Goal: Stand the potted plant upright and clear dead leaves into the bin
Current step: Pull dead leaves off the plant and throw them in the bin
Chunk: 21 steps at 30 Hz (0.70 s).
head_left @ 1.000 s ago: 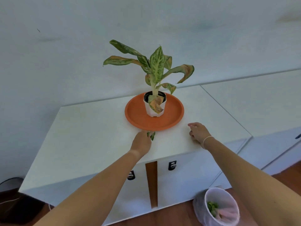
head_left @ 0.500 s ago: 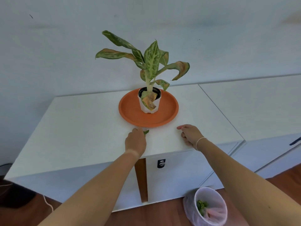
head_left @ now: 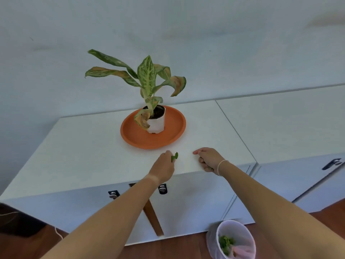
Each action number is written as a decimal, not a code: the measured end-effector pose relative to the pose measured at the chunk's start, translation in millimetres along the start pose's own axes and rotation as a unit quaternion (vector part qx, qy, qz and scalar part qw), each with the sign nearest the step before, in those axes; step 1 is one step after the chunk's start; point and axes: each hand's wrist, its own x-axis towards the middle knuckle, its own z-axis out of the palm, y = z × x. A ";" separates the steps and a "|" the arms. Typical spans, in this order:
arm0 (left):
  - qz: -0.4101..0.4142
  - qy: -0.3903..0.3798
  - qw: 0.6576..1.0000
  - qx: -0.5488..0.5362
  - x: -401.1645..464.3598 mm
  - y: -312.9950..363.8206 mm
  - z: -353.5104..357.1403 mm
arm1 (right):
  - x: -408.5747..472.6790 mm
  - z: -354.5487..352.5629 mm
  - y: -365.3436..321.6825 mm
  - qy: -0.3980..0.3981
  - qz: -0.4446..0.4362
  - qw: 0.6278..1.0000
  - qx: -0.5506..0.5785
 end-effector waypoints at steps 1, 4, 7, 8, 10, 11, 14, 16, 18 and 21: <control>0.008 -0.017 1.000 -0.018 1.3 12.9 5.4 | -3.1 -12.5 2.6 0.008 0.003 1.000 -0.001; 0.021 -0.065 0.996 -0.058 8.7 55.3 29.0 | -17.0 -61.6 15.9 0.048 0.011 0.999 0.014; 0.031 -0.098 0.991 -0.085 15.1 96.3 59.0 | -34.2 -113.9 38.1 0.089 0.022 0.995 0.037; 0.039 -0.107 0.990 -0.088 16.7 107.2 68.7 | -40.4 -128.3 45.3 0.101 0.025 0.994 0.043; 0.062 -0.133 0.985 -0.092 18.2 133.6 93.0 | -55.8 -160.5 64.9 0.132 0.032 0.989 0.056; 0.076 -0.148 0.982 -0.092 17.8 146.2 104.9 | -63.3 -174.3 76.0 0.147 0.040 0.986 0.066; 0.115 -0.200 0.969 -0.084 16.2 175.0 137.8 | -82.5 -201.9 105.3 0.184 0.070 0.975 0.099; 0.118 -0.252 0.956 -0.095 16.9 189.8 159.3 | -93.5 -214.4 123.2 0.207 0.093 0.966 0.125; 0.105 -0.299 0.943 -0.100 17.8 201.1 181.0 | -104.2 -221.1 141.4 0.231 0.119 0.951 0.166; 0.068 -0.365 0.921 -0.115 20.2 209.2 213.8 | -114.3 -223.6 172.3 0.270 0.145 0.924 0.230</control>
